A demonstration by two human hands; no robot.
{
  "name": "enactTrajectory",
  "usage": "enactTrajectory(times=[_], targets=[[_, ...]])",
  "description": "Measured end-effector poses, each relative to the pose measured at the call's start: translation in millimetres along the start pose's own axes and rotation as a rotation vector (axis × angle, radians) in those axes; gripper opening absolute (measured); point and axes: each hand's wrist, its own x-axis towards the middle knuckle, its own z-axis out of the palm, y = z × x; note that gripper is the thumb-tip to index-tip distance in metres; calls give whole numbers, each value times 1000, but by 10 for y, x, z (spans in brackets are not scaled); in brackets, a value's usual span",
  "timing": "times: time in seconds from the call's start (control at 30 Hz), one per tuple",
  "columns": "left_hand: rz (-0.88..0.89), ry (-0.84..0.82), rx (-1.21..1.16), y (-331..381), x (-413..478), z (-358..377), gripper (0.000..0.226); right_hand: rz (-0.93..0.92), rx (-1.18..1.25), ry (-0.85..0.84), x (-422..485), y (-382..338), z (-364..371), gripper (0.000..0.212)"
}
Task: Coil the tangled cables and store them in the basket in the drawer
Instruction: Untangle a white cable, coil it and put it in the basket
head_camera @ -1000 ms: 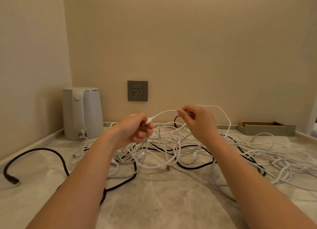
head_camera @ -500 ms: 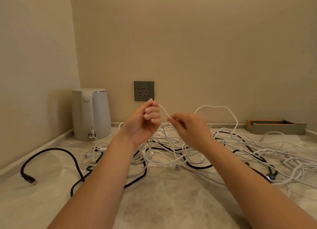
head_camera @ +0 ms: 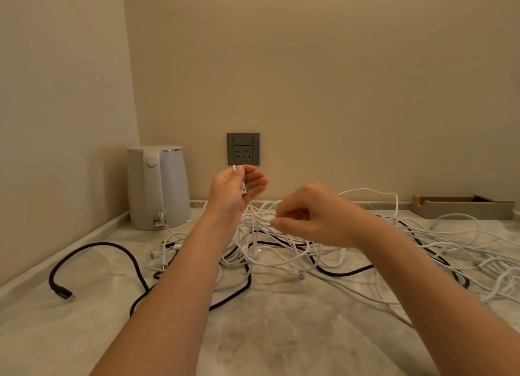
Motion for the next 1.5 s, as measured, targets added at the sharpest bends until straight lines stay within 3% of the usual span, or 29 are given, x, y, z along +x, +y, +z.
enactTrajectory(times=[0.07, 0.17, 0.27, 0.4, 0.57, 0.67, 0.77, 0.83, 1.0, 1.2, 1.27, 1.37, 1.5], targets=[[45, -35, 179, -16, 4, -15, 32, -17, 91, 64, -6, -23, -39, 28], [25, -215, 453, -45, -71, 56, 31, -40, 128, 332, 11, 35, -45, 19], [-36, -416, 388, -95, -176, 241, 33, 12, 176, 612, 12, 187, -46, 19], [-191, -499, 179, -151, -244, 387, 35, 111, 270, 747, 26, 344, -12, 20], [-341, -577, -90, -181, -275, 439, 58, 218, 472, 708, 56, 457, 81, 28], [-344, -584, -176, -182, -286, 446, 46, 317, 637, 673, 85, 502, 184, 34], [-308, -508, -273, -147, -284, 446, 38, 418, 686, 521, 78, 516, 286, 35], [-274, -425, -311, -118, -263, 426, 37, 451, 623, 375, 53, 498, 297, 37], [-165, -262, -313, -45, -169, 288, 35, 407, 102, -66, 42, 268, 204, 33], [-56, -30, -204, -13, -26, 111, 37, 281, -105, -234, 14, 58, 122, 32], [-20, 44, -105, -32, -13, 58, 36, 264, -124, -227, -18, 11, 69, 30], [2, 51, 50, -63, -26, 58, 35, 172, -221, -17, -17, -66, 25, 32], [-41, -145, 322, -122, -87, 151, 36, 110, -239, 353, -15, 31, -17, 27]])
